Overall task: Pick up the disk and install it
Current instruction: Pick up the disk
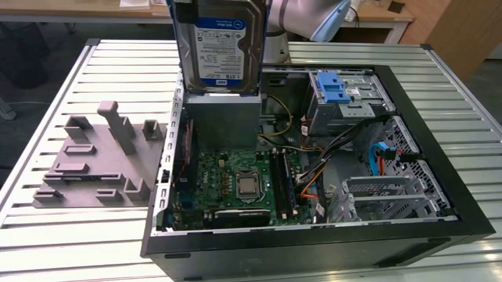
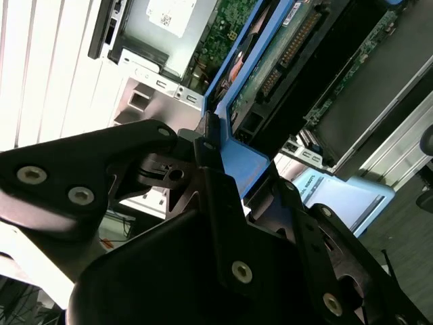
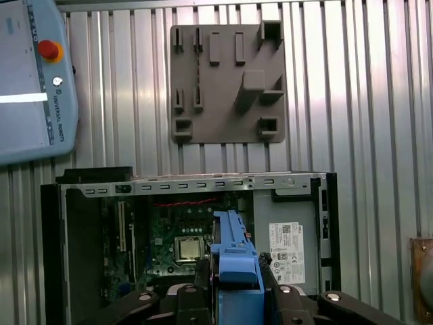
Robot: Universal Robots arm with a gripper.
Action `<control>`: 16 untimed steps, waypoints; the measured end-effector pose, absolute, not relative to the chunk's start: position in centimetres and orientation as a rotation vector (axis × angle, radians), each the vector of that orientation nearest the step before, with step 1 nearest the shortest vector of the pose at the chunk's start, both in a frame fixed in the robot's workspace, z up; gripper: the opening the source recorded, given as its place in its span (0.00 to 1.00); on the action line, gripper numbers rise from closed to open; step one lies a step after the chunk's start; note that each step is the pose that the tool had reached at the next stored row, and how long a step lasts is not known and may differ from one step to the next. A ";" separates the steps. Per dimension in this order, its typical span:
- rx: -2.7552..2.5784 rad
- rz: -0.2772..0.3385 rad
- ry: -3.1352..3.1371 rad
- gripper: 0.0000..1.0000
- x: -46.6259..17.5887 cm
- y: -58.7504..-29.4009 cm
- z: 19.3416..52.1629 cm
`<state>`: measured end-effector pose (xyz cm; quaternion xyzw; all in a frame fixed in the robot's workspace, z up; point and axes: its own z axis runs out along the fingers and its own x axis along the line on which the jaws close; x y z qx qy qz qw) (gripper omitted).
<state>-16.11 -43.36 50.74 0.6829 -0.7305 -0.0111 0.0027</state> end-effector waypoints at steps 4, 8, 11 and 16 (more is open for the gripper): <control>2.141 -0.035 -2.291 0.36 -15.4 -43.4 50.7; 2.141 -0.035 -2.291 0.36 -14.7 -43.5 50.7; 2.141 -0.036 -2.291 0.36 -14.2 -43.5 50.7; 2.141 -0.036 -2.290 0.36 -13.4 -43.6 50.7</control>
